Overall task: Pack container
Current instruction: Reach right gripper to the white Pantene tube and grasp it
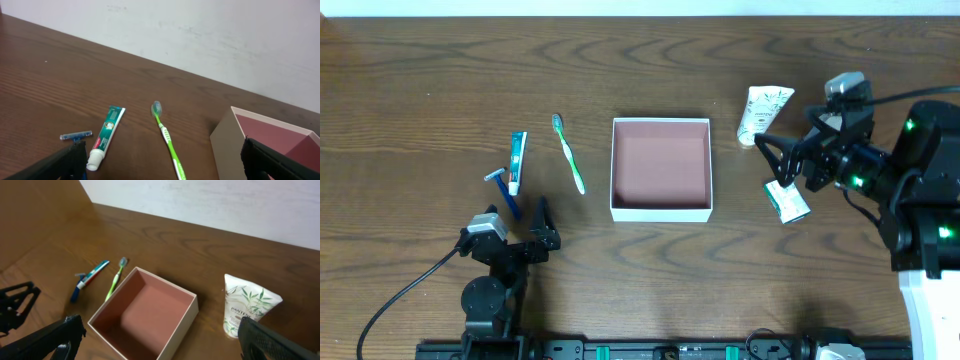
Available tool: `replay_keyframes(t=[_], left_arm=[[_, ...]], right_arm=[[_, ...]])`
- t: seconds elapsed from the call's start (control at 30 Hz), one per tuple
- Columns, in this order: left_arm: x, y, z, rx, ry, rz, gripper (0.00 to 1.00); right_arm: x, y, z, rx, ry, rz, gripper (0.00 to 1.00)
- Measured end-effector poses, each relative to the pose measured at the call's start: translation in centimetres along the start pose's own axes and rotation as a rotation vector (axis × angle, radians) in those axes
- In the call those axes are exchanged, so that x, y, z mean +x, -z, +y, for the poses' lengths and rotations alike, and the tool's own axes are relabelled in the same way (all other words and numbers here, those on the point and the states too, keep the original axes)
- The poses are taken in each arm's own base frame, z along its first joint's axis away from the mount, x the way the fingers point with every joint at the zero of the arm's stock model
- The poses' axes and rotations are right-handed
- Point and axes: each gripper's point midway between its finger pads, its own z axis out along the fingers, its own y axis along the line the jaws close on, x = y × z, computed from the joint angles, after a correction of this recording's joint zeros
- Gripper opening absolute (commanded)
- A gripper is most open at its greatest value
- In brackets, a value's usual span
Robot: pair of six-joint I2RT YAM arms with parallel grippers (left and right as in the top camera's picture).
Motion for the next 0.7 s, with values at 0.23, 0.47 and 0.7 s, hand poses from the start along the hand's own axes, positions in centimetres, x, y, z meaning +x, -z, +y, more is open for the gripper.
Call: replay_keyframes(t=[0.23, 0.47, 0.7], left_arm=[[0.0, 0.0, 0.0, 0.000, 0.000, 0.000, 0.98], [0.0, 0.0, 0.0, 0.000, 0.000, 0.000, 0.98], [0.0, 0.0, 0.0, 0.000, 0.000, 0.000, 0.98]], right_arm=[[0.6, -1.8, -3.4, 0.105, 0.079, 0.047, 0.99], [1.8, -5.5, -7.8, 0.179, 0.107, 0.109, 0.99], [3.3, -8.3, -10.5, 0.195, 0.096, 0.156, 0.97]])
